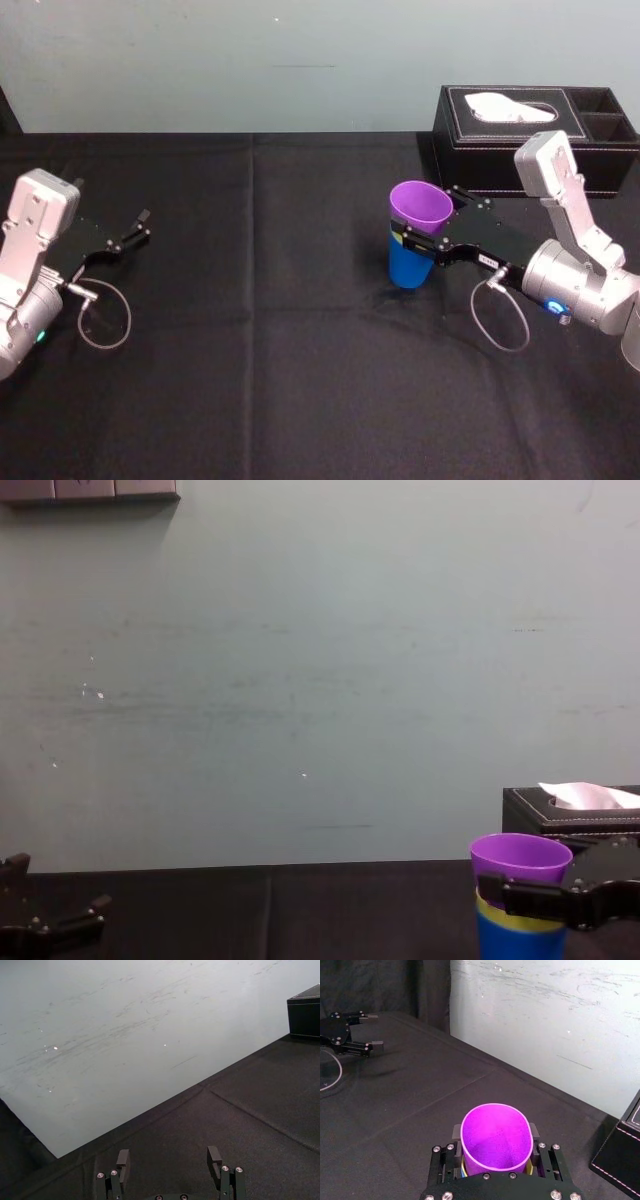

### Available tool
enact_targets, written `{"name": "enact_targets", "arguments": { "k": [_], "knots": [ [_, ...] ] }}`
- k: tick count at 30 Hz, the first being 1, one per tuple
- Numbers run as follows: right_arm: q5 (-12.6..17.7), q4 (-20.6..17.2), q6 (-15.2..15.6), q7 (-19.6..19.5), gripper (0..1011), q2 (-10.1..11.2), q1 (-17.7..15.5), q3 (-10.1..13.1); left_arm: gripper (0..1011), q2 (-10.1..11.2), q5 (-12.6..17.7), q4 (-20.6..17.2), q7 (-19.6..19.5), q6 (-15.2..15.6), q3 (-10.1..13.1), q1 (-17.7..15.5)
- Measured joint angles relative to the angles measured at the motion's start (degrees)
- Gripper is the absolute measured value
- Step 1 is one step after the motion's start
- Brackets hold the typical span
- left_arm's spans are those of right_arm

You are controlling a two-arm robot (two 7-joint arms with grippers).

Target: Stack the three plastic cups sequentially using one hand.

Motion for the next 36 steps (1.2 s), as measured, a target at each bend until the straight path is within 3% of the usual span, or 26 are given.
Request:
{"name": "enact_targets", "arguments": {
  "k": [2,13,22,36],
  "knots": [
    [0.01,-0.02,0.02,0.0,729,0.01,0.01,0.0,1011,0.0,0.0,0.0,0.0,0.0,0.0,0.0],
    [0.06,-0.09,0.09,0.0,1003,0.06,0.06,0.0,1012,0.0,0.0,0.0,0.0,0.0,0.0,0.0],
    [0.17,-0.44,0.04,-0.03,1003,0.08,-0.07,0.19,1011,0.0,0.0,0.0,0.0,0.0,0.0,0.0],
    [1.82,-5.95,-0.42,-4.64,1003,0.53,-5.25,5.55,1011,0.0,0.0,0.0,0.0,0.0,0.0,0.0]
  ]
}}
